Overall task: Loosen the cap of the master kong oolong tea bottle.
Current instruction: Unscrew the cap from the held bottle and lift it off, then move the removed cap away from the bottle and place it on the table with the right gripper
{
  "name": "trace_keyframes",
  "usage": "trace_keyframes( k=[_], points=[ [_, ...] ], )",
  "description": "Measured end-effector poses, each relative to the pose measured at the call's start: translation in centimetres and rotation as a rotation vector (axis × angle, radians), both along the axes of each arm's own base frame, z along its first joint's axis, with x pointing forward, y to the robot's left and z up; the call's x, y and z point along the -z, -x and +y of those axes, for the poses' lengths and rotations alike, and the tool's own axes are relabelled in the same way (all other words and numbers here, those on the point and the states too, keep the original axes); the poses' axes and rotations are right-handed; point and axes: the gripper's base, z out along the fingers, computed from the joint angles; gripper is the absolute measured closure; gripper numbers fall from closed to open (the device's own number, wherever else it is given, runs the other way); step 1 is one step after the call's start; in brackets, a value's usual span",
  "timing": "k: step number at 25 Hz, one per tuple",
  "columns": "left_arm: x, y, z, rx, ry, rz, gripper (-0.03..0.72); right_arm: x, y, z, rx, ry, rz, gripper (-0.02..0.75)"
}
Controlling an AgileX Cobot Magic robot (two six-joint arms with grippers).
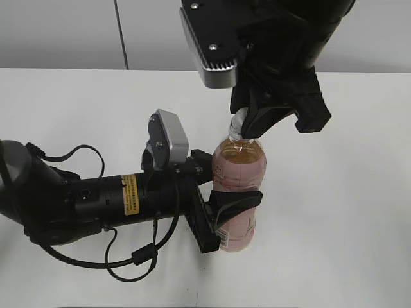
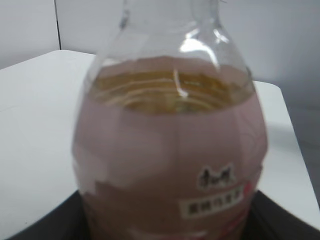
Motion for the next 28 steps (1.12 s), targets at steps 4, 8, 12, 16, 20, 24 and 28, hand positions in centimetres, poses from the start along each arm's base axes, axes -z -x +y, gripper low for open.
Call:
trace_keyframes(
  k=[4, 8, 12, 16, 20, 24, 28],
  points=[
    [0.0, 0.0, 0.0, 0.0, 0.0, 0.0, 0.299, 0.0, 0.0, 0.0, 0.005, -0.002, 0.003, 0.468],
    [0.0, 0.0, 0.0, -0.001, 0.001, 0.001, 0.299, -1.0, -0.1, 0.3, 0.056, -0.038, 0.008, 0.468],
    [0.0, 0.1, 0.0, 0.013, -0.005, -0.013, 0.299, -3.4, 0.2, 0.4, 0.158, -0.144, 0.0, 0.468],
    [0.0, 0.1, 0.0, 0.015, -0.005, -0.014, 0.299, -5.3, 0.9, -0.4, 0.449, -0.233, 0.054, 0.468],
    [0.0, 0.1, 0.0, 0.02, -0.007, -0.015, 0.299, -5.6, 0.4, -2.3, 0.889, -0.23, 0.019, 0.468],
    [0.0, 0.2, 0.0, 0.028, -0.009, -0.017, 0.299, -2.8, -0.5, -4.7, 1.165, -0.159, 0.033, 0.468],
    [0.0, 0.3, 0.0, 0.035, -0.01, -0.019, 0.299, 2.3, -0.9, -8.5, 1.372, -0.045, 0.214, 0.468]
  ],
)
